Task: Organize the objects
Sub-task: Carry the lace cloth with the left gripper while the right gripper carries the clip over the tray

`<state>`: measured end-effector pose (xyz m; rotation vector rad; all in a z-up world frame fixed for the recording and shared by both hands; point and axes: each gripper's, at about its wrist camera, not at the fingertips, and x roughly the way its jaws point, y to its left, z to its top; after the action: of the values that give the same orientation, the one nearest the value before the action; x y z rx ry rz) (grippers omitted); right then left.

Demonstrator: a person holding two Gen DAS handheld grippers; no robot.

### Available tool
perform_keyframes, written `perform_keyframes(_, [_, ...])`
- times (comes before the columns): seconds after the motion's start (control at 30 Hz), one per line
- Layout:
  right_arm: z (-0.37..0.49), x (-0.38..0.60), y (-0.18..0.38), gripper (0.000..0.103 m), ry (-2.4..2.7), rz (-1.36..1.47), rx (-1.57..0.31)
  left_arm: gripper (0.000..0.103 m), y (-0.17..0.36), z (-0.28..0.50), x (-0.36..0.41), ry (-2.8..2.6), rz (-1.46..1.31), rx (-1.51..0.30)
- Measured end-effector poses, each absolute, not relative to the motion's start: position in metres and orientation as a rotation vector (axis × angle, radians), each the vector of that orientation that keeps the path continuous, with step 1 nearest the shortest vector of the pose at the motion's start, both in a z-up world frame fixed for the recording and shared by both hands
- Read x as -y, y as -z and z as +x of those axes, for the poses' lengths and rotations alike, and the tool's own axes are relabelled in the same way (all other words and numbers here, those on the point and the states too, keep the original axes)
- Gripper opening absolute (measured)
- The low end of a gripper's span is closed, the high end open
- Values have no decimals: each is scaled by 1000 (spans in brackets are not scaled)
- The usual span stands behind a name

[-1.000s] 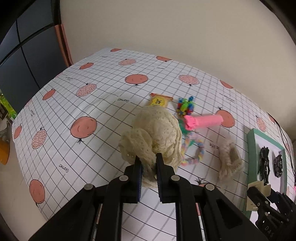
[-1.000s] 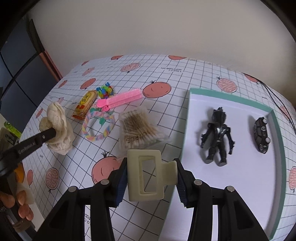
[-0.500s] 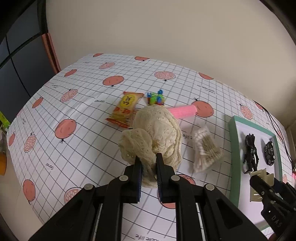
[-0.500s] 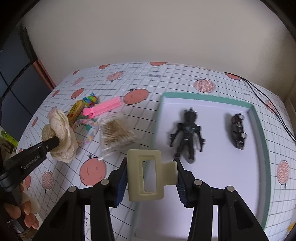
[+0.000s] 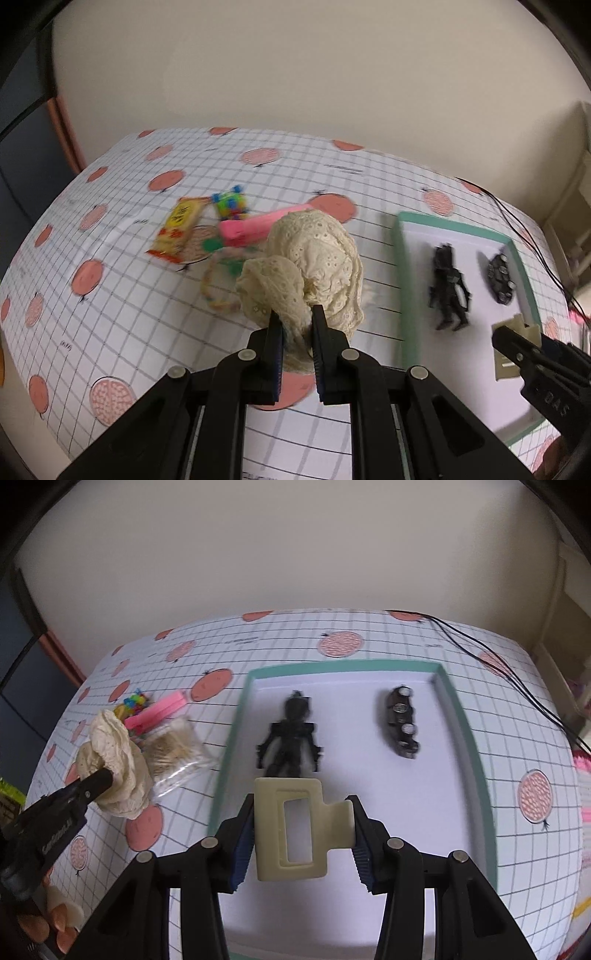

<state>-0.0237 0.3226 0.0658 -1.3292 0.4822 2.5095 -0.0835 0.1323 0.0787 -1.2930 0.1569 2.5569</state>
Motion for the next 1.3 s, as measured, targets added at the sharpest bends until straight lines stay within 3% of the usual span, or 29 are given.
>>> perform_keyframes(0.4, [11, -369, -49, 49, -2370, -1281, -565, 14, -77, -47, -197, -2382, -1182, -262])
perform_keyframes(1.3, [13, -386, -9, 49, -2244, -1417, -552, 15, -27, -41, -241, -2212, -1335, -331])
